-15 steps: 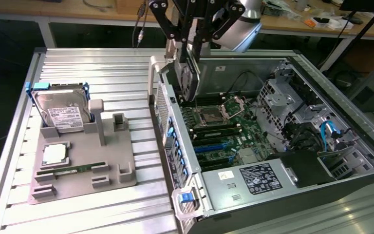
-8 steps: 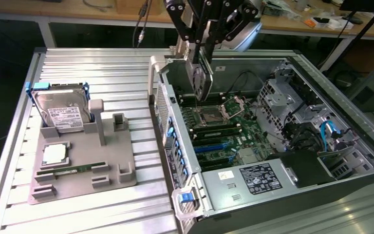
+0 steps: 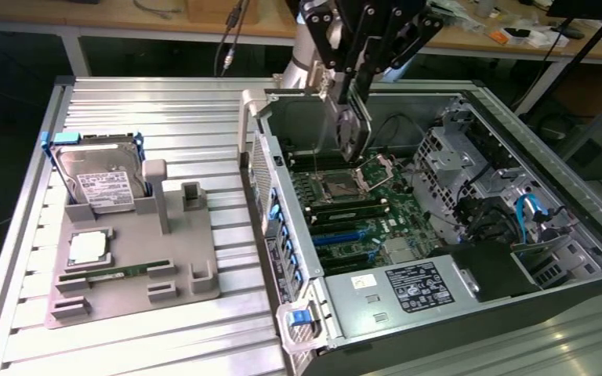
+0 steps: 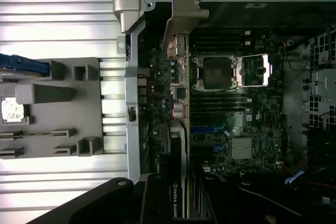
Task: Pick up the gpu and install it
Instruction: 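Pick up the gpu and move the gpu toward the slot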
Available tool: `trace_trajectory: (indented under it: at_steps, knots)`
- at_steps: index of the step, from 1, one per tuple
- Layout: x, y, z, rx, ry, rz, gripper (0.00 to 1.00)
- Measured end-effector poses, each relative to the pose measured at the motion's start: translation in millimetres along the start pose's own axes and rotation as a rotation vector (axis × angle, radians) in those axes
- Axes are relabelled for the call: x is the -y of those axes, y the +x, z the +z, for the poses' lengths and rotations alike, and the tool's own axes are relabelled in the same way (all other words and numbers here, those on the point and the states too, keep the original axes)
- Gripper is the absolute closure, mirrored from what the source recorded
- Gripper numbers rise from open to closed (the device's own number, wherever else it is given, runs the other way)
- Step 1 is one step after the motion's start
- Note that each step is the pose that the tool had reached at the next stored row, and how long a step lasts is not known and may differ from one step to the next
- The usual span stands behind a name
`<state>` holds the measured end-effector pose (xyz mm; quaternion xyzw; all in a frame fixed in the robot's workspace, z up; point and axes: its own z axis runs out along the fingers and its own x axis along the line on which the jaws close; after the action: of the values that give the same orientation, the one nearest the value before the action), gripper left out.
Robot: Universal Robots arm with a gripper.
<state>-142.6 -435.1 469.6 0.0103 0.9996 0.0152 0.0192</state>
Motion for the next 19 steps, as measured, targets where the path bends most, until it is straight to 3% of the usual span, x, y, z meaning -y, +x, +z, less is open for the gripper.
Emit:
trace_trajectory:
  at_steps: [19]
  knots:
    - [-1.1,-62.2,8.4,0.0,0.0,0.0,0.73]
